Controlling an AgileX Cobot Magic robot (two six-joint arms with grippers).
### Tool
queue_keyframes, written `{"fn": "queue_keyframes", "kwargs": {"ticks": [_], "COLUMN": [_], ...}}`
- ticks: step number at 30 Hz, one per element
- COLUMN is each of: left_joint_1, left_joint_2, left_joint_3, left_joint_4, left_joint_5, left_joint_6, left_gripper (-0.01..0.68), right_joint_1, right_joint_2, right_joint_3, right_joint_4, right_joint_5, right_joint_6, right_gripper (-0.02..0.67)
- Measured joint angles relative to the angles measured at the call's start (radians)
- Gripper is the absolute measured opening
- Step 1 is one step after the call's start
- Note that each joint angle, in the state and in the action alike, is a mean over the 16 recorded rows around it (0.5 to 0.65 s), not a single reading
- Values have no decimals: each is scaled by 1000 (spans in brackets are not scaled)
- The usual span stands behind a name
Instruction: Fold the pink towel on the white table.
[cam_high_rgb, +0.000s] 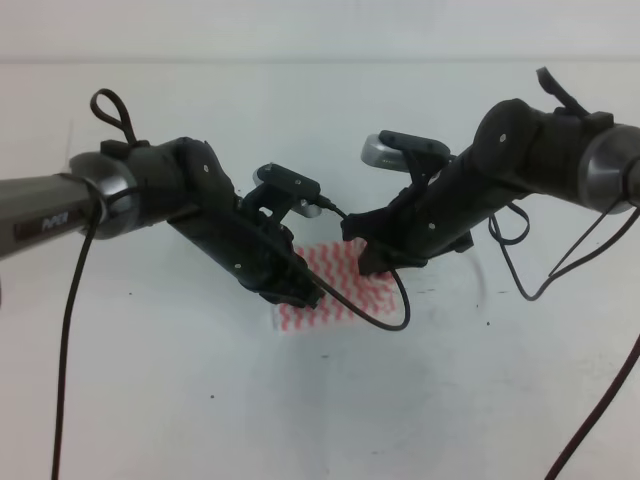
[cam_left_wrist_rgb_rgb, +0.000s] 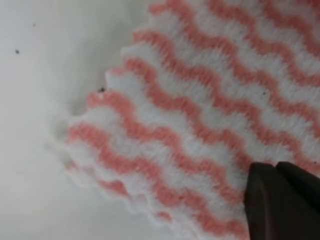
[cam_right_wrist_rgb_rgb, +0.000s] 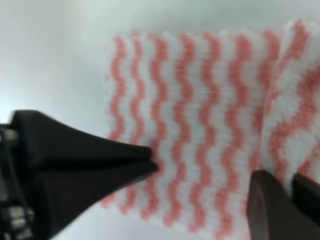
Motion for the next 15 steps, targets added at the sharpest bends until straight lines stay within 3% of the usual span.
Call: {"fn": "queue_keyframes", "kwargs": {"ticks": [15], "left_joint_1": [11], "left_joint_2": [-77], "left_joint_3": [0], "left_joint_4": [0], "left_joint_5": [10], "left_joint_6": [65], "left_gripper": [-5], "right_joint_1": [18], "right_joint_2": [5], "right_joint_3": [0], "right_joint_4": [0], "right_joint_5": [-30], "right_joint_6": [0], "right_gripper": [-16]}}
